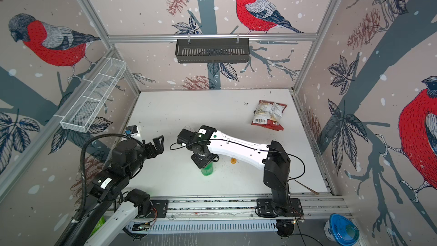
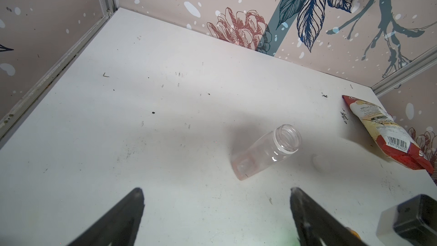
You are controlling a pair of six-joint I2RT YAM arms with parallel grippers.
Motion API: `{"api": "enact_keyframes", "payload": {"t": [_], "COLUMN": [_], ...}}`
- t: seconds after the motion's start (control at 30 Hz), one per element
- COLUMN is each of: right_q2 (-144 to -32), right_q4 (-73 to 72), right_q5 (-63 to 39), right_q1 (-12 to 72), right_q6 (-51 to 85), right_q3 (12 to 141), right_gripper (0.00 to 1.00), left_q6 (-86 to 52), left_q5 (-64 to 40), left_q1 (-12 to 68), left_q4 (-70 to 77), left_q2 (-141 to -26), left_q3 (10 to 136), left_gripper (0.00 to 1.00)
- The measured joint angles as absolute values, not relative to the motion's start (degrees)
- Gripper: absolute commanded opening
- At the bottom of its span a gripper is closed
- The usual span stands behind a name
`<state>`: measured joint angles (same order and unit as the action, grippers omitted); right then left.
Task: Screw on the bottle caps
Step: Pick up the plastic bottle from the bottom-center of the table.
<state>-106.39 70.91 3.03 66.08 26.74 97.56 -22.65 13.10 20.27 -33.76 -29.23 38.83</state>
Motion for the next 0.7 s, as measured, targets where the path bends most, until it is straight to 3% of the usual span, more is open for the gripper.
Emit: {"api": "enact_keyframes", "payload": {"t": [0.2,0.57,0.7], "right_q2": [-102.9,-89.2,-84.2], "right_q4": [70.3,70.3,71.6], "right_q5": [3.9,9.1,10.4], "right_q1": [66.1,61.1,59.9], "right_q6": [26.8,27.0,26.9], "right_q3": [96.3,94.7,94.7], "right_gripper": [0.02,0.0,0.0], "left_q6": [-22.0,-18.6,-14.3], "left_q5": [11.4,0.9,1.7], "left_q1": [20.3,23.1,30.4], "left_q4": [-33.7,-27.0,-23.4], "left_q2": [-29.3,-28.2,-28.3], "left_q3": [38.8,38.9,39.4], "left_gripper": [0.98,0.97,0.97]}}
